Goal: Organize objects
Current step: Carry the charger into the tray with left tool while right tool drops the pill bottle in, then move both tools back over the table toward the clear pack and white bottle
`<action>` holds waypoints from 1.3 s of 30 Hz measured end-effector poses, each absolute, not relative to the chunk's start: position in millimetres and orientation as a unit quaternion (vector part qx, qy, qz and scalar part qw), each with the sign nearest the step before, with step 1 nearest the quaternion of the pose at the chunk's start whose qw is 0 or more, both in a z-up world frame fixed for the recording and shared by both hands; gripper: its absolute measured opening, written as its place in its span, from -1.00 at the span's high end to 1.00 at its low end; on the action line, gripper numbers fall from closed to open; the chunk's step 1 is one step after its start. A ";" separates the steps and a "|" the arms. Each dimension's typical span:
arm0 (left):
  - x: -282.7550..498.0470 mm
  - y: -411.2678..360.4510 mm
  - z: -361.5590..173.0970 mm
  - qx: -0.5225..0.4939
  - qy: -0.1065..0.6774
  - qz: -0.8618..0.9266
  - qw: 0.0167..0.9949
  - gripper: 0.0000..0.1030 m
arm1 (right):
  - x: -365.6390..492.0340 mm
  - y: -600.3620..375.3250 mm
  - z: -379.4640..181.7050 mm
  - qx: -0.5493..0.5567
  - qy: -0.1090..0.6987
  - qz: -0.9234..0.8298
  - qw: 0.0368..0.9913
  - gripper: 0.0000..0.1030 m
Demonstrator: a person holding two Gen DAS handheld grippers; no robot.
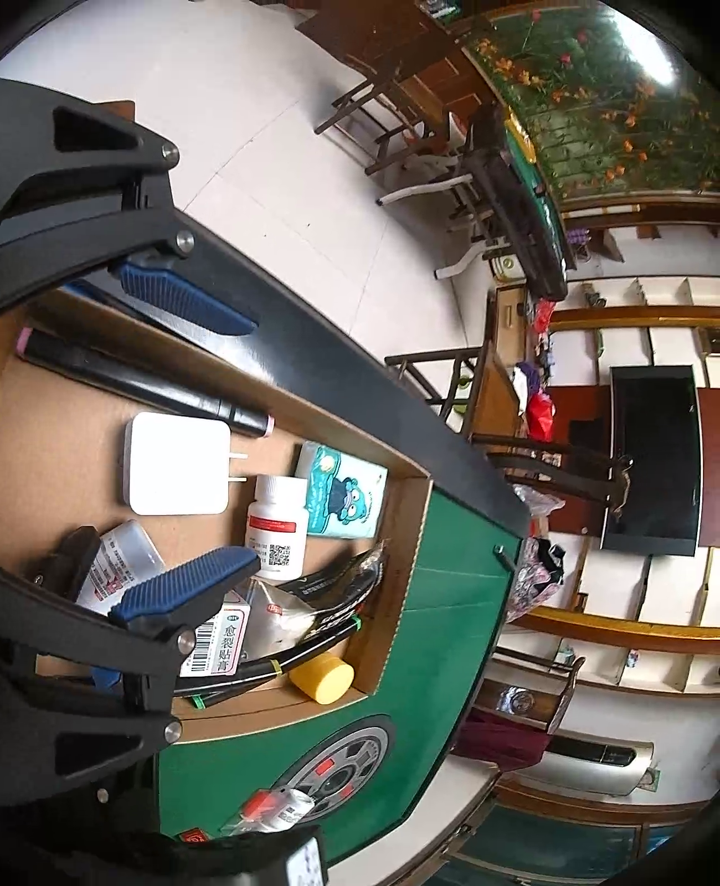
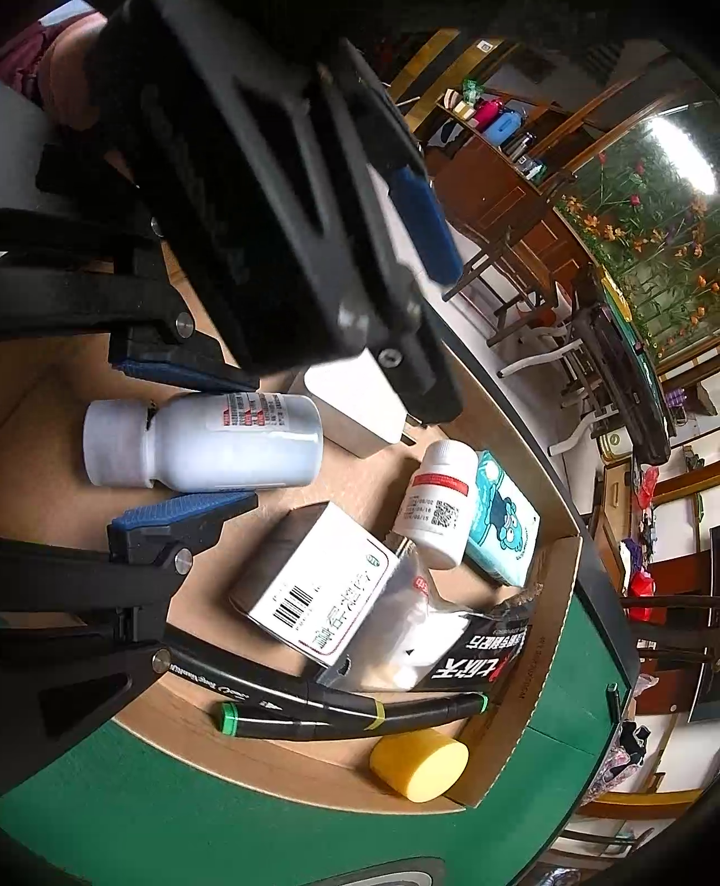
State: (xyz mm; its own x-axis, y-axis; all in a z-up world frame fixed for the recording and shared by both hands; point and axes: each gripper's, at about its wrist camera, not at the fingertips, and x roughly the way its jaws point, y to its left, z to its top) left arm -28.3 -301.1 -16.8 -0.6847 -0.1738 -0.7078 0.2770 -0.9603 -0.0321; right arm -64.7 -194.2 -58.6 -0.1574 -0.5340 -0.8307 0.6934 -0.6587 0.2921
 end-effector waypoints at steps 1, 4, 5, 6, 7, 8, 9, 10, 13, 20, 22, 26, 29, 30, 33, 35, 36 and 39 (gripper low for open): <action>-26.1 -300.9 -14.4 0.375 0.068 -0.916 0.126 -0.55 | -63.1 -192.9 -58.1 0.506 0.078 -0.757 0.407 0.23; -18.9 -299.8 -7.2 0.365 0.063 -0.918 0.138 -0.58 | -59.3 -194.3 -56.5 0.504 0.078 -0.754 0.414 0.23; -16.9 -299.3 -5.2 0.362 0.062 -0.919 0.142 -0.59 | -56.8 -194.6 -55.6 0.504 0.078 -0.752 0.418 0.23; -14.1 -299.5 -3.1 0.358 0.061 -0.920 0.146 -0.60 | -54.5 -195.0 -54.6 0.503 0.079 -0.750 0.422 0.22; -11.6 -300.1 -0.5 0.354 0.060 -0.921 0.152 -0.61 | -52.6 -196.5 -53.7 0.502 0.079 -0.748 0.427 0.22; -10.0 -301.2 1.3 0.352 0.060 -0.921 0.156 -0.62 | -51.2 -198.3 -53.1 0.501 0.079 -0.747 0.430 0.22; -8.0 -302.3 3.3 0.350 0.060 -0.921 0.159 -0.63 | -48.7 -198.7 -51.9 0.500 0.079 -0.746 0.433 0.22; -5.6 -303.0 5.4 0.347 0.061 -0.922 0.163 -0.65 | -48.2 -199.7 -51.6 0.499 0.080 -0.745 0.435 0.19; 0.3 -303.1 10.5 0.342 0.060 -0.922 0.173 -0.67 | -44.5 -198.7 -47.7 0.495 0.077 -0.746 0.438 0.04; 13.4 -292.0 27.8 0.326 0.050 -0.926 0.185 -0.74 | -41.8 -179.6 -34.5 0.484 0.047 -0.754 0.441 -0.35; 16.7 -286.4 31.4 0.322 0.044 -0.927 0.184 -0.75 | -42.5 -169.5 -30.2 0.480 0.033 -0.758 0.440 -0.41; 18.5 -268.8 40.1 0.317 0.028 -0.931 0.177 -0.77 | -45.5 -145.8 -23.0 0.473 0.005 -0.767 0.433 -0.51; 19.1 -254.2 46.0 0.313 0.016 -0.934 0.170 -0.78 | -48.8 -124.7 -16.1 0.466 -0.013 -0.775 0.427 -0.56; 19.6 -248.4 48.0 0.311 0.011 -0.936 0.167 -0.78 | -50.3 -118.1 -13.9 0.462 -0.018 -0.779 0.424 -0.57; 20.9 -228.3 54.6 0.305 -0.006 -0.939 0.157 -0.79 | -52.7 -96.4 -7.5 0.451 -0.031 -0.791 0.413 -0.62; 21.1 -216.5 57.7 0.302 -0.016 -0.941 0.153 -0.80 | -54.4 -78.6 -4.9 0.447 -0.045 -0.796 0.405 -0.65; 21.1 -207.8 59.8 0.301 -0.024 -0.942 0.150 -0.81 | -55.4 -71.4 -3.7 0.445 -0.051 -0.799 0.402 -0.66; 19.9 -189.5 63.5 0.299 -0.040 -0.943 0.141 -0.82 | -58.3 -46.4 0.2 0.438 -0.071 -0.808 0.389 -0.71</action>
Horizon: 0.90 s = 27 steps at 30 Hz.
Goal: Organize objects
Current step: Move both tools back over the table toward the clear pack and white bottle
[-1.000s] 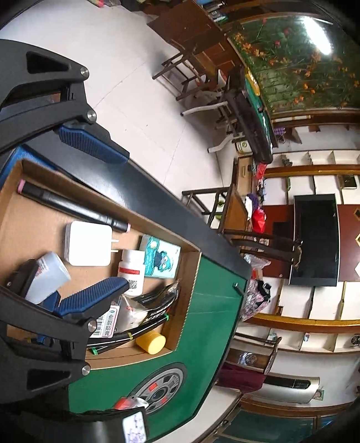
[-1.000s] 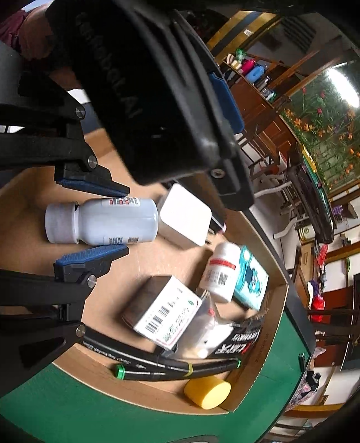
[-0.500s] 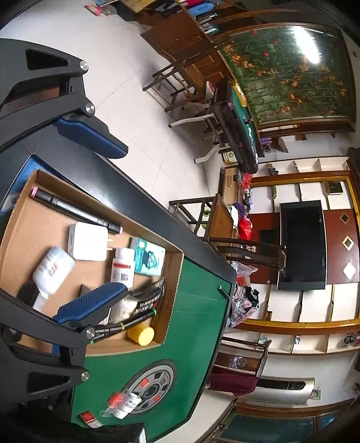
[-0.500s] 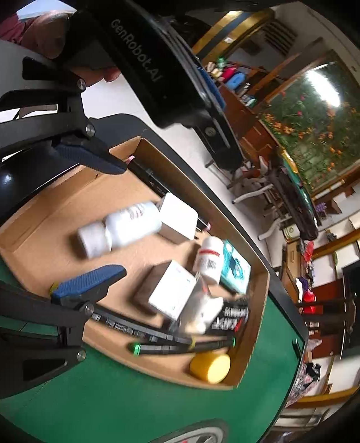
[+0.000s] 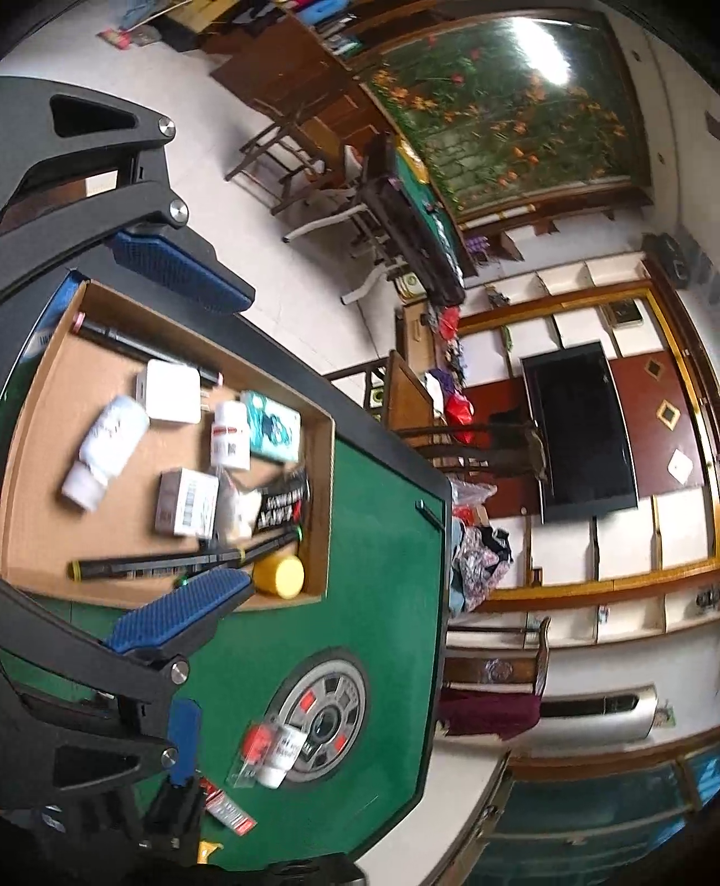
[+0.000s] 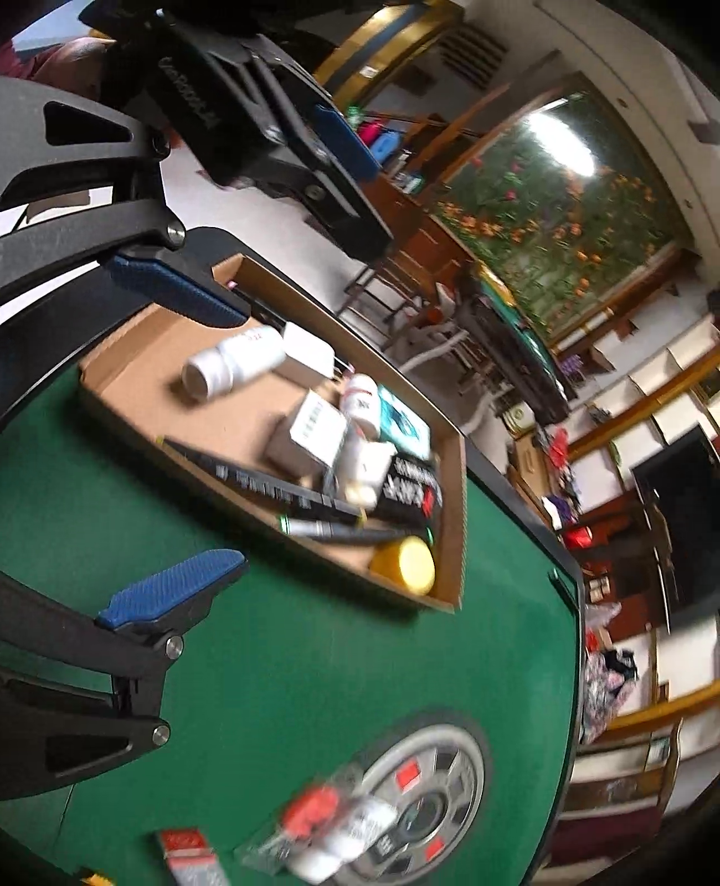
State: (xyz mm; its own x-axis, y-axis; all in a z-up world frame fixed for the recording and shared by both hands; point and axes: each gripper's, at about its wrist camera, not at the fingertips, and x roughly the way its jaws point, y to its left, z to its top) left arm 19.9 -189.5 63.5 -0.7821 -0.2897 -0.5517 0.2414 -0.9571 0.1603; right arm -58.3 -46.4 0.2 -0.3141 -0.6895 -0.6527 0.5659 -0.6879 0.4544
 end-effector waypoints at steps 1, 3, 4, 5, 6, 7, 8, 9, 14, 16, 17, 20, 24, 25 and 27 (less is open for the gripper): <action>19.5 -182.1 65.2 0.297 -0.045 -0.944 0.137 -0.83 | -58.7 -38.5 2.2 0.436 -0.076 -0.810 0.384 -0.72; 17.7 -170.4 67.8 0.295 -0.052 -0.945 0.131 -0.83 | -60.7 -22.8 3.5 0.432 -0.084 -0.816 0.374 -0.73; 16.7 -162.1 69.3 0.294 -0.060 -0.945 0.128 -0.83 | -61.4 -14.6 3.8 0.430 -0.089 -0.819 0.371 -0.73; 16.8 -157.6 69.8 0.294 -0.064 -0.945 0.126 -0.83 | -61.8 -6.7 4.4 0.428 -0.094 -0.821 0.367 -0.74; 15.8 -149.0 70.5 0.294 -0.072 -0.945 0.122 -0.83 | -63.3 1.3 5.1 0.426 -0.100 -0.822 0.364 -0.74; 15.6 -142.0 70.4 0.293 -0.078 -0.945 0.120 -0.83 | -65.1 10.4 5.8 0.424 -0.106 -0.824 0.360 -0.75; 14.8 -137.1 70.6 0.293 -0.083 -0.945 0.118 -0.84 | -67.5 18.5 7.5 0.422 -0.113 -0.826 0.357 -0.76; 13.4 -128.4 70.9 0.293 -0.091 -0.945 0.115 -0.84 | -68.6 26.6 8.2 0.419 -0.118 -0.828 0.353 -0.77; 7.2 -98.3 71.3 0.293 -0.113 -0.944 0.100 -0.84 | -80.1 69.8 14.9 0.403 -0.144 -0.843 0.326 -0.80; 3.0 -84.3 69.0 0.295 -0.121 -0.943 0.092 -0.84 | -84.2 87.2 18.0 0.394 -0.151 -0.851 0.312 -0.81; 2.0 -80.9 68.6 0.297 -0.122 -0.943 0.089 -0.84 | -85.7 94.3 19.2 0.391 -0.153 -0.855 0.306 -0.82; -3.6 -65.7 63.0 0.306 -0.129 -0.940 0.079 -0.84 | -91.3 118.7 22.6 0.379 -0.160 -0.866 0.284 -0.83; -11.3 -50.7 54.7 0.321 -0.136 -0.935 0.067 -0.84 | -102.2 151.9 23.5 0.370 -0.180 -0.874 0.257 -0.84; -13.2 -46.8 52.6 0.325 -0.138 -0.933 0.065 -0.84 | -105.1 158.9 23.0 0.369 -0.184 -0.876 0.252 -0.84; -16.5 -40.2 49.0 0.330 -0.143 -0.931 0.062 -0.84 | -111.4 176.7 20.5 0.366 -0.196 -0.878 0.239 -0.84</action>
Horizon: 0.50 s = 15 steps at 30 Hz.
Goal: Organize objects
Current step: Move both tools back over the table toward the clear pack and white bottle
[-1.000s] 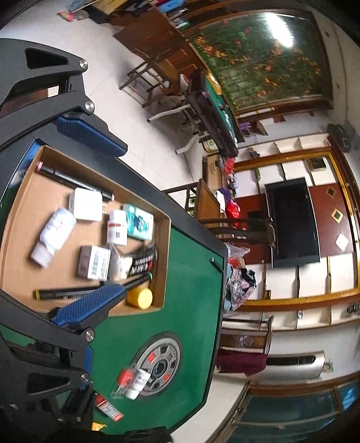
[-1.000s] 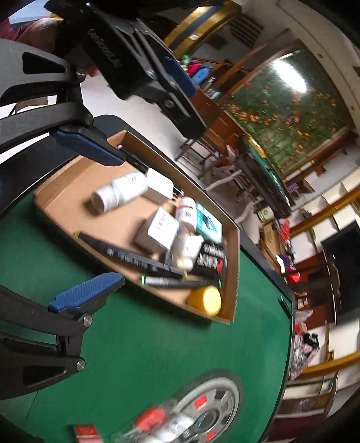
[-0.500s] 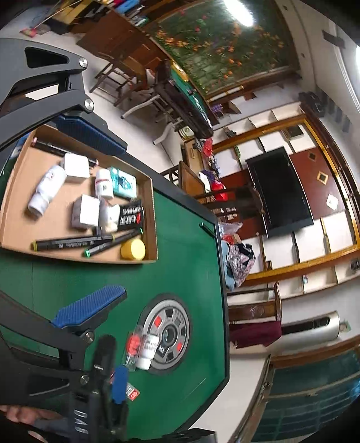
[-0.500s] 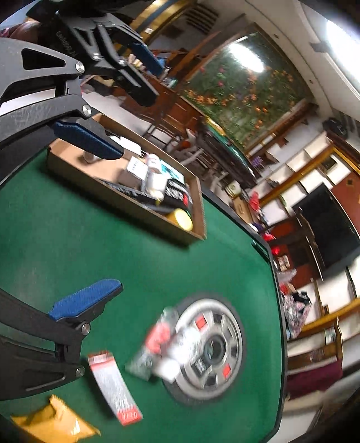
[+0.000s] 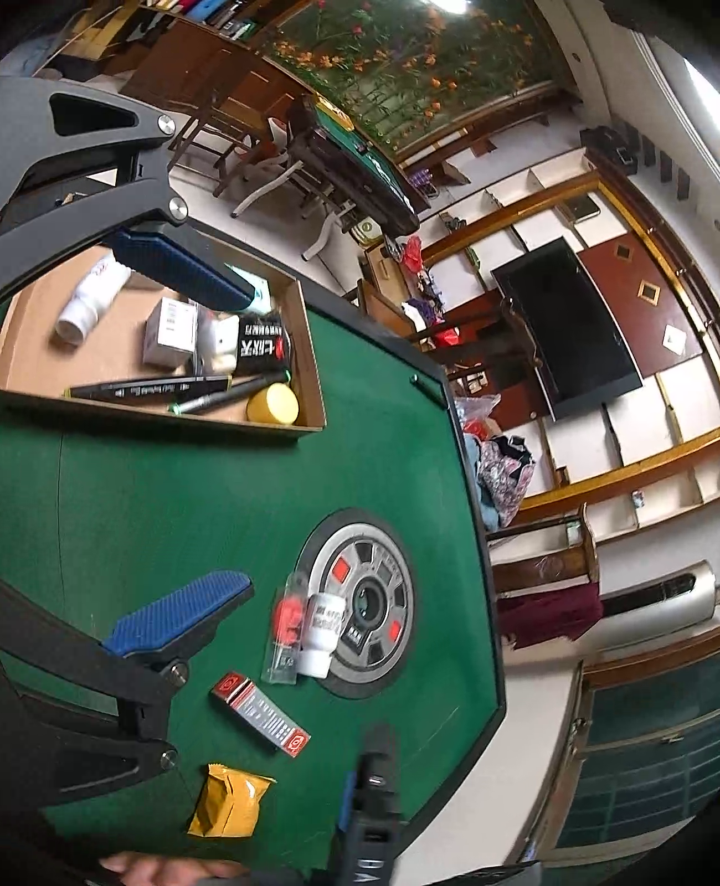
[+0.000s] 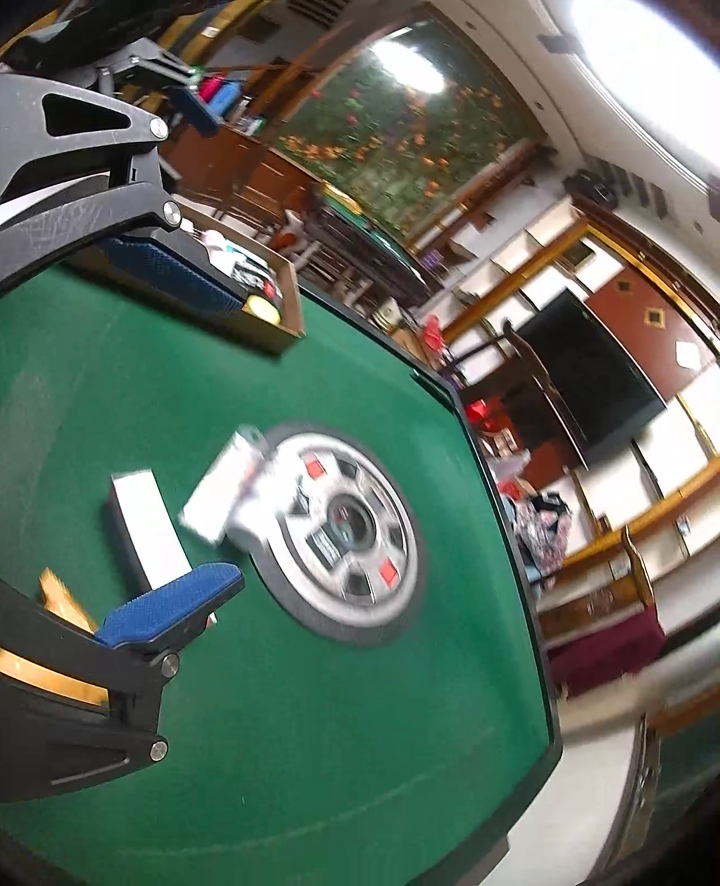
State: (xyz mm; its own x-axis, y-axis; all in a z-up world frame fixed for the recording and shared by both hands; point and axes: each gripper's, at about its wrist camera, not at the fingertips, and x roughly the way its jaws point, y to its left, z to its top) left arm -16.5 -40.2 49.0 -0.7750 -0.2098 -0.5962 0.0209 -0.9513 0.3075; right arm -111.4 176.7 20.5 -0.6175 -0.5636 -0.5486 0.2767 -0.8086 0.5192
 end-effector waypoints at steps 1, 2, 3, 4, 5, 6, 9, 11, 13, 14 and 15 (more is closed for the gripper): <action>-18.1 -37.4 47.7 0.331 -0.145 -0.930 0.061 -0.84 | -113.3 182.1 20.1 0.365 -0.200 -0.878 0.235 -0.84; -19.8 -34.9 46.1 0.333 -0.147 -0.929 0.061 -0.84 | -114.6 188.6 19.8 0.364 -0.206 -0.879 0.230 -0.84; -21.3 -32.8 44.6 0.335 -0.150 -0.928 0.059 -0.84 | -116.4 194.7 19.2 0.362 -0.211 -0.880 0.225 -0.84; -23.0 -29.5 42.7 0.337 -0.153 -0.927 0.059 -0.84 | -119.0 202.8 19.0 0.360 -0.217 -0.881 0.218 -0.84; -24.5 -28.0 42.0 0.339 -0.154 -0.926 0.058 -0.84 | -121.0 208.1 18.7 0.359 -0.221 -0.881 0.213 -0.84; -26.2 -24.7 40.3 0.341 -0.156 -0.925 0.057 -0.84 | -123.1 214.0 18.2 0.358 -0.226 -0.882 0.208 -0.84; -32.3 -18.7 35.0 0.349 -0.163 -0.921 0.053 -0.84 | -133.1 230.3 15.1 0.357 -0.238 -0.883 0.191 -0.85; -36.2 -16.8 30.8 0.353 -0.163 -0.920 0.050 -0.84 | -141.7 239.6 12.4 0.357 -0.240 -0.885 0.177 -0.85; -43.2 -17.0 24.7 0.355 -0.162 -0.919 0.052 -0.84 | -151.5 249.7 9.0 0.359 -0.243 -0.886 0.162 -0.85; -46.3 -17.6 22.6 0.355 -0.161 -0.919 0.054 -0.84 | -154.9 254.5 7.5 0.359 -0.245 -0.887 0.155 -0.85; -50.1 -19.3 19.6 0.355 -0.156 -0.920 0.055 -0.84 | -157.2 260.4 5.8 0.358 -0.248 -0.888 0.147 -0.85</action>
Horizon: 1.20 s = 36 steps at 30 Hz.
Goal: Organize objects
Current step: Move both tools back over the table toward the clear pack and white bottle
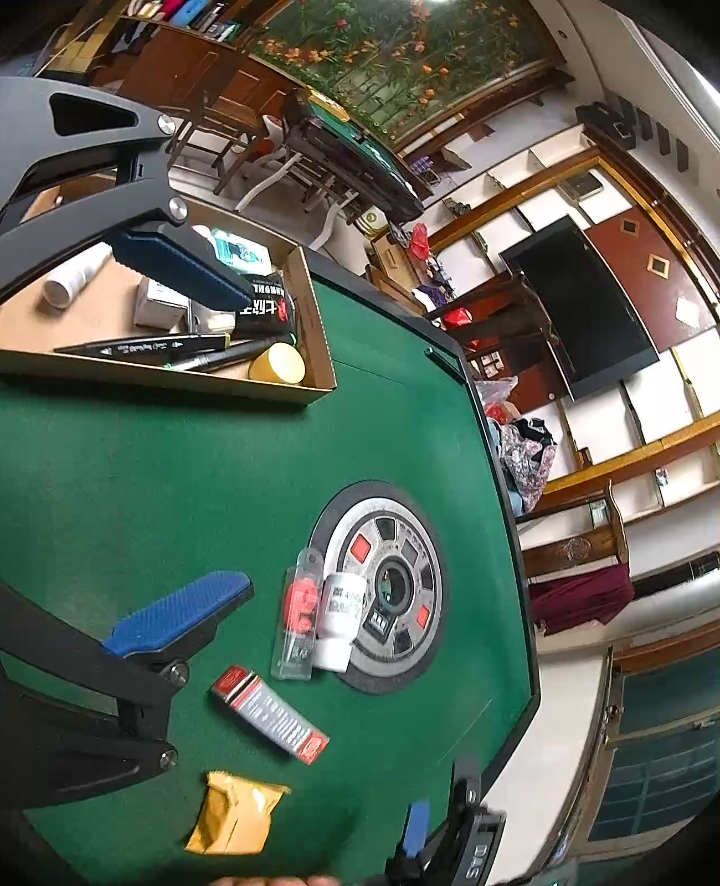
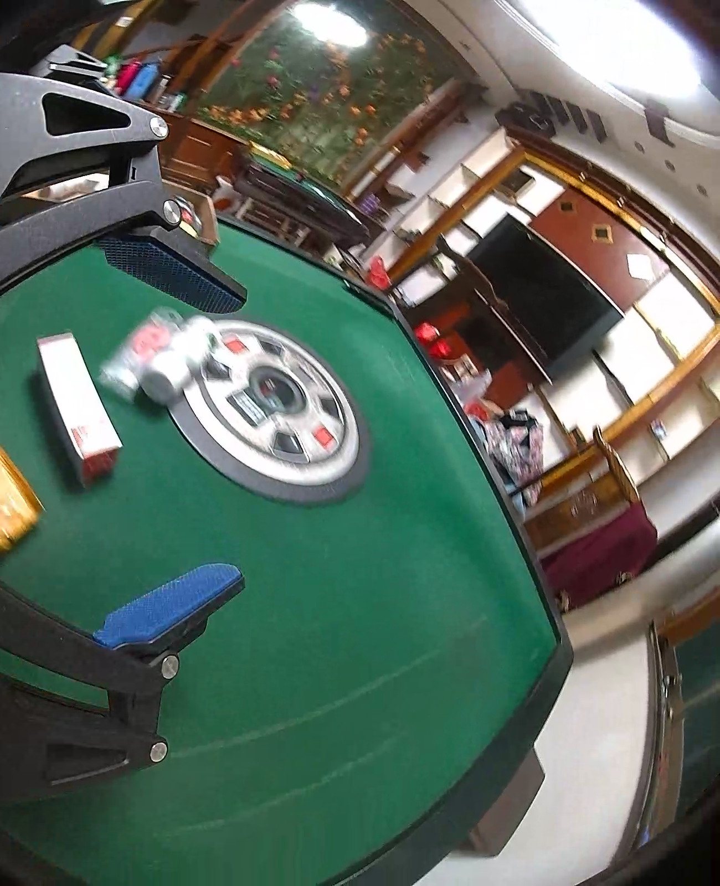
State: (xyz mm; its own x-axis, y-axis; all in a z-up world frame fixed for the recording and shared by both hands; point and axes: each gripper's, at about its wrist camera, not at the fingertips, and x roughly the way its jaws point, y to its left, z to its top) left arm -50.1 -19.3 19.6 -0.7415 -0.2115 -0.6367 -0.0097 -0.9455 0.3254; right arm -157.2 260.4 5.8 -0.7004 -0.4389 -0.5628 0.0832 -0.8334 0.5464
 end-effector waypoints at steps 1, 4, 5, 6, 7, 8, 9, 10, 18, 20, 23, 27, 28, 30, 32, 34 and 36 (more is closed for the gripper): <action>-55.6 -22.6 16.1 0.359 -0.145 -0.921 0.052 -0.84 | -158.1 266.9 2.9 0.354 -0.252 -0.890 0.136 -0.85; -77.1 -30.7 6.1 0.395 -0.087 -0.914 0.037 -0.84 | -156.1 281.5 -4.4 0.346 -0.245 -0.900 0.102 -0.85; -84.4 -30.8 3.1 0.404 -0.067 -0.912 0.031 -0.84 | -156.5 285.2 -7.1 0.349 -0.240 -0.901 0.092 -0.85; -93.1 -30.5 0.4 0.414 -0.045 -0.909 0.025 -0.84 | -157.1 288.8 -9.2 0.351 -0.242 -0.900 0.088 -0.85; -100.8 -28.0 -2.2 0.419 -0.029 -0.907 0.019 -0.84 | -157.3 294.1 -10.6 0.352 -0.256 -0.896 0.089 -0.85; -107.0 -24.6 -4.9 0.422 -0.020 -0.906 0.013 -0.84 | -156.9 297.7 -11.5 0.352 -0.269 -0.892 0.093 -0.85; -114.6 -19.4 -7.2 0.423 -0.014 -0.906 0.007 -0.84 | -156.5 299.1 -11.9 0.352 -0.276 -0.889 0.097 -0.85; -123.3 -12.6 -10.1 0.422 -0.010 -0.907 -0.001 -0.84 | -156.5 299.9 -13.1 0.355 -0.280 -0.886 0.101 -0.85; -178.3 24.6 -49.6 0.427 -0.087 -0.900 -0.011 -0.84 | -155.6 295.6 -17.8 0.368 -0.285 -0.878 0.115 -0.85; -185.7 31.6 -58.0 0.421 -0.121 -0.898 -0.031 -0.85 | -156.1 294.2 -17.0 0.367 -0.285 -0.878 0.117 -0.86; -188.6 38.7 -65.9 0.437 -0.139 -0.885 -0.082 -0.85 | -158.5 293.2 -18.4 0.373 -0.289 -0.873 0.120 -0.86; -177.9 51.8 -81.1 0.458 -0.171 -0.861 -0.141 -0.85 | -160.0 290.0 -21.0 0.380 -0.291 -0.869 0.123 -0.87; -175.1 53.4 -82.1 0.459 -0.175 -0.859 -0.146 -0.84 | -160.3 289.1 -21.0 0.381 -0.290 -0.869 0.123 -0.87; -167.8 56.2 -81.9 0.459 -0.176 -0.856 -0.159 -0.82 | -160.5 287.1 -21.6 0.383 -0.286 -0.870 0.123 -0.87; -161.7 57.1 -82.2 0.468 -0.175 -0.847 -0.180 -0.81 | -161.5 285.2 -23.4 0.389 -0.284 -0.868 0.124 -0.88; -152.1 57.8 -81.3 0.467 -0.192 -0.841 -0.194 -0.80 | -163.6 284.2 -26.0 0.396 -0.283 -0.864 0.125 -0.88; -145.2 55.5 -81.1 0.474 -0.194 -0.834 -0.206 -0.76 | -164.2 283.7 -27.8 0.401 -0.283 -0.862 0.127 -0.88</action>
State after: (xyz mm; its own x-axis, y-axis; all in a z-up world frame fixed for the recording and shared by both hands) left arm -145.2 55.5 -81.1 -0.4671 0.1590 -0.8698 -0.5267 -0.8401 0.1293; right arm -164.2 283.7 -27.8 -0.6455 -0.4458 -0.6201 -0.0085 -0.8077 0.5895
